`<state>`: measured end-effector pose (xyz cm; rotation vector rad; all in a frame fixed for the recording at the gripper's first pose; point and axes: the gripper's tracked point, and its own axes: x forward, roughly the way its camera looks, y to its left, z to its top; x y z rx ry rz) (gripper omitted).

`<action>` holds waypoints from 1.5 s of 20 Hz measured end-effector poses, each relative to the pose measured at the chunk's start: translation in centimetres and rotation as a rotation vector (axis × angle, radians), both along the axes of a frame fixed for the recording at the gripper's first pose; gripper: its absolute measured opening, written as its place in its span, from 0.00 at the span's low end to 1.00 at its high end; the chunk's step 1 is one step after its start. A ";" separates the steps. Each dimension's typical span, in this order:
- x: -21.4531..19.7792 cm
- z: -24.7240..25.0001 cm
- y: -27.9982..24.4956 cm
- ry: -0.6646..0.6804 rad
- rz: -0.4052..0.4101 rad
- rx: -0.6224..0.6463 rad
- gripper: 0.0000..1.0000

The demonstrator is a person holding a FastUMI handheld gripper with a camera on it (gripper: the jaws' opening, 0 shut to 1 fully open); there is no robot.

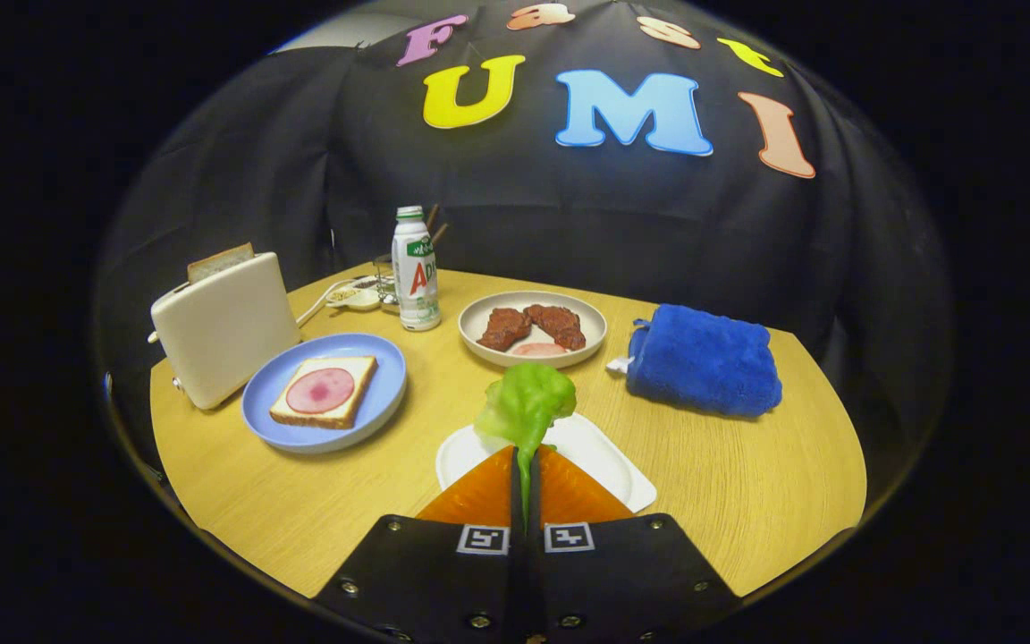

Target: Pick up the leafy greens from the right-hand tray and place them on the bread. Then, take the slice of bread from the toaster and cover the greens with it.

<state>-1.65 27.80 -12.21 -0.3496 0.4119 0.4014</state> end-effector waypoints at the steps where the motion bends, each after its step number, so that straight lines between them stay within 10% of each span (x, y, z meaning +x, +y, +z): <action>1: -0.4 0.7 0.8 -0.014 0.017 0.001 0.00; 30: -3.5 -4.2 20.9 0.125 0.294 0.017 0.00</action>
